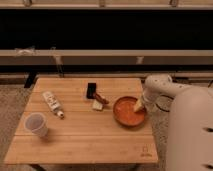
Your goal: Pick up the ceramic bowl
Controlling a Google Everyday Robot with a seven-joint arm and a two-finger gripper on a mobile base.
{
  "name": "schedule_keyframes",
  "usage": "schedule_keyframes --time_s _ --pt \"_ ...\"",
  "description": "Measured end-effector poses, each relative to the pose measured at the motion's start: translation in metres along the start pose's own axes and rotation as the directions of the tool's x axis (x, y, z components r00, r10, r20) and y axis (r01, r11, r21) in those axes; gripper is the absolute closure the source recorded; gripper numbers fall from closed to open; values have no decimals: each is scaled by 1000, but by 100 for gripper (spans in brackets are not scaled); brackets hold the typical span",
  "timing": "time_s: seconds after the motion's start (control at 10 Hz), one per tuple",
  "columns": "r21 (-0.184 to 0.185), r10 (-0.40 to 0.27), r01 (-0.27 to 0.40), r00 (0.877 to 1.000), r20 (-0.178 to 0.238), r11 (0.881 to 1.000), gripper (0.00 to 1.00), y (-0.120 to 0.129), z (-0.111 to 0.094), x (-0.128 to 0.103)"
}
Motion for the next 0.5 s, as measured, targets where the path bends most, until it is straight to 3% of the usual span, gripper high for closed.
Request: schedule_keyframes --time_s 0.2,0.5 --pt "-4 5 -5 1000 18 1000 68 6 -9 0" --pt "36 10 -13 998 66 999 97 9 -43 2"
